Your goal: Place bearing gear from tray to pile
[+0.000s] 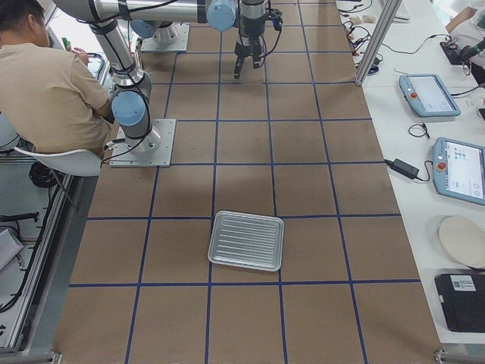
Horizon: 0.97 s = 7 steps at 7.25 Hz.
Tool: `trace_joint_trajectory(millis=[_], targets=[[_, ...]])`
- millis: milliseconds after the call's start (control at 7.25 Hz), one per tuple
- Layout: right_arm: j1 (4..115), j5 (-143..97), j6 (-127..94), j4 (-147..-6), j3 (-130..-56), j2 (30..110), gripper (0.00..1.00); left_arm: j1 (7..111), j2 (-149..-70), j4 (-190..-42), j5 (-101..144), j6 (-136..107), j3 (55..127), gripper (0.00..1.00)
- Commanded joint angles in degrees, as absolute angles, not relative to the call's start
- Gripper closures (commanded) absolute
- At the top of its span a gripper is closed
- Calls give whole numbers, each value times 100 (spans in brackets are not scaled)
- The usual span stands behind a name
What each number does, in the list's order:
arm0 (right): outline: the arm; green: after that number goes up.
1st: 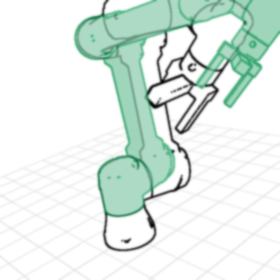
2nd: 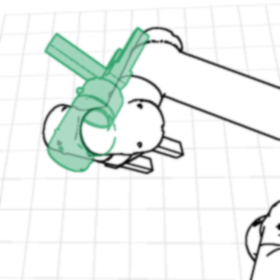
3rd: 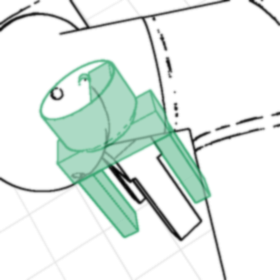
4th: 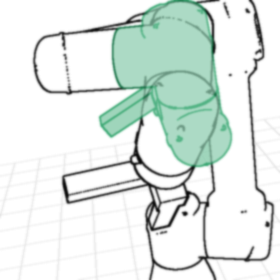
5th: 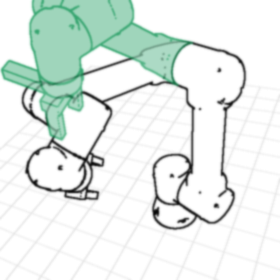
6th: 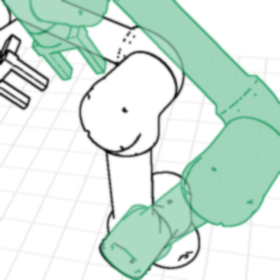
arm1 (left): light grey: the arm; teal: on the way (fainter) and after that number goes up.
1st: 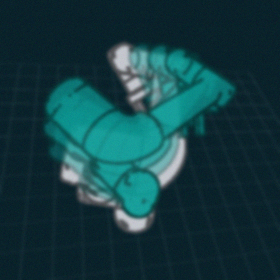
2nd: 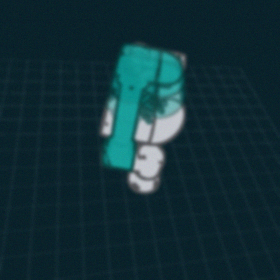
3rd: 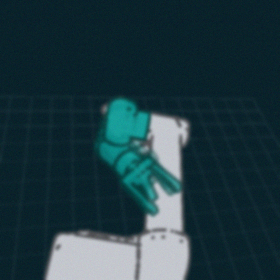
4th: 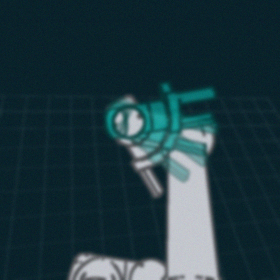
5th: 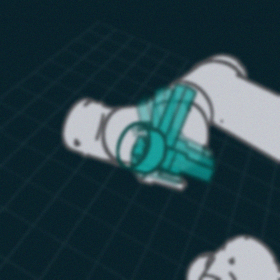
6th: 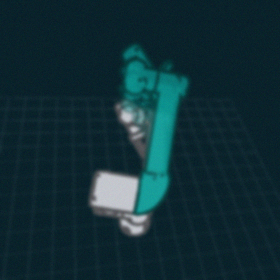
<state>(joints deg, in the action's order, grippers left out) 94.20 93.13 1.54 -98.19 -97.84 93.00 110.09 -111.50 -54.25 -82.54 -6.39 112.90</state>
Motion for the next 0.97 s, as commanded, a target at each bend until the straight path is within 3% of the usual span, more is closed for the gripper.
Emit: trace_joint_trajectory(millis=[0,414,828], targets=[[9413,9316,150,-9852,-9844,9290,0,11013,-11145,-5423,-8297,-546,11276,100],[9413,9316,141,-9853,-9826,9299,0,10690,-10838,-5667,-8323,-510,10997,100],[9413,9316,141,-9844,-9835,9299,0,8753,-10565,-8078,-8437,1109,9681,100]])
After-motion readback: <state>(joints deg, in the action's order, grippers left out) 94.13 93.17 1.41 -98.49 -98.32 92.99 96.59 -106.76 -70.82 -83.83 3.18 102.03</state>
